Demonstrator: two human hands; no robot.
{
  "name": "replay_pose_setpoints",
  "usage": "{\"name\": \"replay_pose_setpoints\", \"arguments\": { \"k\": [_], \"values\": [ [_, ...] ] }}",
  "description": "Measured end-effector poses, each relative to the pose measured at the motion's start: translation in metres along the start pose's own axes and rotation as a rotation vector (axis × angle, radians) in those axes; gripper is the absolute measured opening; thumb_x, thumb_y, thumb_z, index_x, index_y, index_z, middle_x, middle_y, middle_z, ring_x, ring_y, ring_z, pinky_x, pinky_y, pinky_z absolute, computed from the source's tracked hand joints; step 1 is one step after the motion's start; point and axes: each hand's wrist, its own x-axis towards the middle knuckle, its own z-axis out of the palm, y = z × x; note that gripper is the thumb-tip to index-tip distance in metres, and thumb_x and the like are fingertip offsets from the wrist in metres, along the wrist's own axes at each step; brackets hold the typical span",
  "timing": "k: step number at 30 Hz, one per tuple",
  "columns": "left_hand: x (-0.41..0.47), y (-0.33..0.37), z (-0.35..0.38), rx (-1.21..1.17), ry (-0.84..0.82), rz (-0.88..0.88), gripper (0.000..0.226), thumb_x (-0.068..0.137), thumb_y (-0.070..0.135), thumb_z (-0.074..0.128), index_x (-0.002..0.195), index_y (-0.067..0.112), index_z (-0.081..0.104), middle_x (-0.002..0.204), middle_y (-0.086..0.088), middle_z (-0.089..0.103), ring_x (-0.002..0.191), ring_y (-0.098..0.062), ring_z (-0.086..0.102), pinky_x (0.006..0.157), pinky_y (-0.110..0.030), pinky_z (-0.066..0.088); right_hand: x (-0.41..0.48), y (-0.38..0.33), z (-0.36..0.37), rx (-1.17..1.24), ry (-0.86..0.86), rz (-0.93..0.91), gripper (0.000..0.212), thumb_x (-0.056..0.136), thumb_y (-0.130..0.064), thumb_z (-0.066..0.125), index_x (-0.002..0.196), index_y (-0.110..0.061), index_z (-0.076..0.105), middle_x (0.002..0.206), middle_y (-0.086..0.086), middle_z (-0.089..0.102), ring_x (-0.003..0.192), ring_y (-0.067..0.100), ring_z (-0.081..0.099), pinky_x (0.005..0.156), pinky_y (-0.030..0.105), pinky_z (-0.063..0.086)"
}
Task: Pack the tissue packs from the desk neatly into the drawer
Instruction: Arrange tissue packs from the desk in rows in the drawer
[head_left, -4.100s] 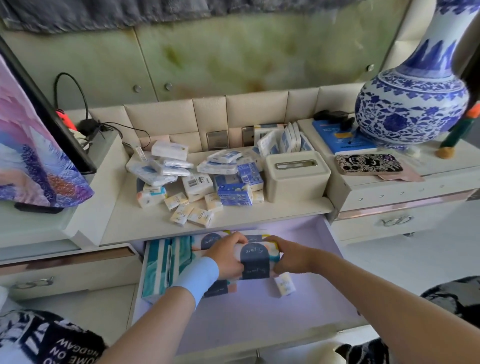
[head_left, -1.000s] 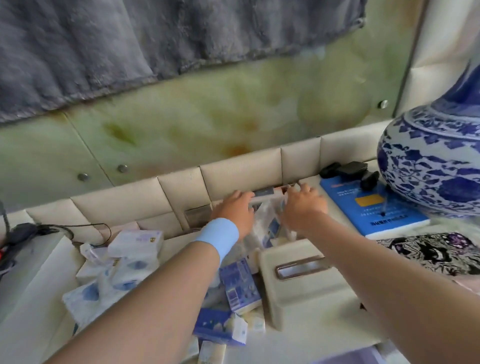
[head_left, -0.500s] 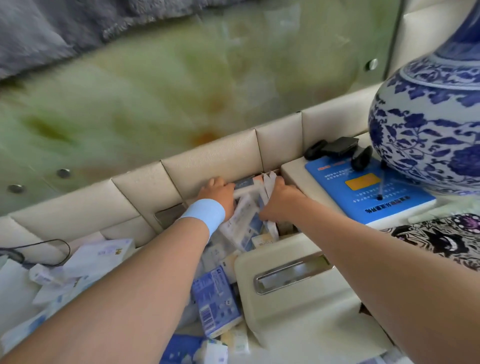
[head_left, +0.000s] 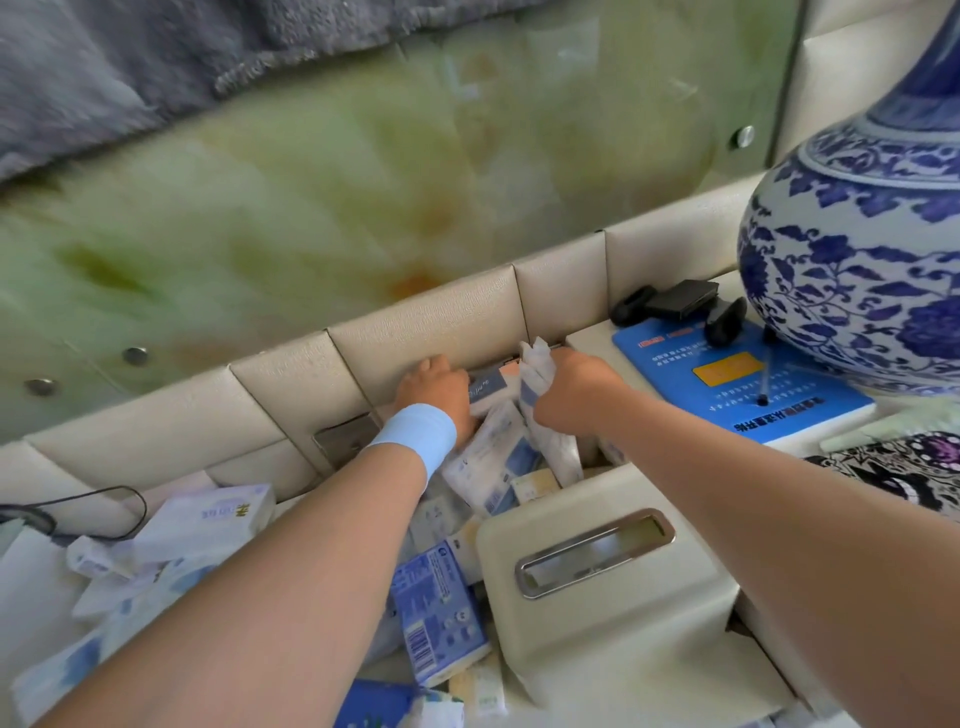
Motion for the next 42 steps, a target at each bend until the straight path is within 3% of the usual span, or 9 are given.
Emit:
{"name": "replay_pose_setpoints", "arguments": {
  "k": [4, 9, 14, 22, 28, 31, 35, 38, 42],
  "values": [
    [-0.013, -0.013, -0.012, -0.146, 0.030, -0.078, 0.030, 0.088, 0.032, 0.059, 0.114, 0.018, 0.057, 0.117, -0.008, 0.063, 0.104, -0.032, 0.058, 0.085, -0.037, 0.049, -0.002, -0.012, -0.008, 0.056, 0.077, -0.077, 0.058, 0.090, -0.031, 0.063, 0.141, -0.014, 0.040, 0.112, 0.005, 0.054, 0.099, 0.024, 0.054, 0.081, 0.032, 0.046],
    [-0.056, -0.049, -0.042, -0.316, 0.292, -0.136, 0.043, 0.090, 0.036, 0.055, 0.127, 0.014, 0.049, 0.128, -0.008, 0.052, 0.121, -0.029, 0.044, 0.096, -0.038, 0.039, -0.023, -0.050, -0.026, 0.036, 0.194, -0.233, 0.062, 0.083, -0.022, 0.065, 0.141, -0.021, 0.042, 0.118, 0.003, 0.057, 0.100, 0.025, 0.057, 0.079, 0.035, 0.052],
    [-0.129, -0.092, -0.058, -0.509, 0.341, -0.250, 0.041, 0.089, 0.033, 0.059, 0.121, 0.011, 0.048, 0.123, -0.010, 0.050, 0.115, -0.032, 0.048, 0.093, -0.039, 0.042, -0.067, -0.095, -0.022, -0.008, 0.214, -0.383, 0.059, 0.081, -0.025, 0.065, 0.136, -0.024, 0.043, 0.110, -0.001, 0.052, 0.091, 0.021, 0.050, 0.071, 0.031, 0.040],
    [-0.268, -0.157, -0.062, -0.508, 0.134, -0.384, 0.037, 0.091, 0.039, 0.056, 0.120, 0.018, 0.046, 0.117, -0.009, 0.059, 0.102, -0.031, 0.055, 0.081, -0.035, 0.046, -0.148, -0.160, 0.034, -0.195, 0.119, -0.548, 0.075, 0.077, -0.014, 0.063, 0.144, -0.028, 0.033, 0.126, 0.001, 0.050, 0.106, 0.027, 0.059, 0.079, 0.037, 0.051],
    [-0.345, -0.206, -0.048, -0.495, -0.016, -0.421, 0.048, 0.089, 0.040, 0.058, 0.131, 0.023, 0.043, 0.125, -0.003, 0.058, 0.109, -0.028, 0.057, 0.088, -0.032, 0.047, -0.179, -0.184, 0.115, -0.413, 0.168, -0.669, 0.082, 0.075, -0.007, 0.066, 0.145, -0.026, 0.027, 0.129, 0.004, 0.041, 0.110, 0.033, 0.053, 0.070, 0.037, 0.045],
    [-0.375, -0.218, -0.027, -0.533, -0.183, -0.376, 0.046, 0.083, 0.040, 0.062, 0.125, 0.028, 0.047, 0.123, 0.002, 0.059, 0.106, -0.022, 0.058, 0.088, -0.030, 0.048, -0.179, -0.183, 0.149, -0.620, 0.237, -0.706, 0.084, 0.075, -0.005, 0.065, 0.146, -0.023, 0.025, 0.140, 0.009, 0.033, 0.121, 0.035, 0.042, 0.081, 0.043, 0.047],
    [-0.391, -0.224, -0.014, -0.521, -0.285, -0.283, 0.049, 0.082, 0.037, 0.066, 0.128, 0.032, 0.048, 0.124, 0.006, 0.052, 0.103, -0.017, 0.053, 0.086, -0.026, 0.044, -0.181, -0.170, 0.170, -0.757, 0.104, -0.720, 0.094, 0.084, -0.012, 0.064, 0.156, -0.024, 0.005, 0.157, 0.016, 0.012, 0.142, 0.037, 0.020, 0.107, 0.050, 0.034],
    [-0.386, -0.227, -0.015, -0.563, -0.274, -0.282, 0.047, 0.077, 0.039, 0.068, 0.119, 0.039, 0.048, 0.116, 0.010, 0.049, 0.099, -0.018, 0.055, 0.083, -0.030, 0.049, -0.181, -0.163, 0.174, -0.702, 0.061, -0.711, 0.100, 0.087, -0.019, 0.061, 0.157, -0.028, -0.011, 0.161, 0.014, 0.007, 0.149, 0.034, 0.008, 0.117, 0.051, 0.019],
    [-0.384, -0.230, -0.013, -0.558, -0.292, -0.275, 0.041, 0.076, 0.039, 0.066, 0.112, 0.040, 0.046, 0.110, 0.011, 0.050, 0.091, -0.018, 0.056, 0.073, -0.029, 0.049, -0.184, -0.168, 0.170, -0.556, -0.044, -0.687, 0.098, 0.084, -0.032, 0.059, 0.157, -0.027, -0.006, 0.164, 0.005, -0.001, 0.152, 0.026, -0.006, 0.122, 0.054, -0.001]
  ]
}}
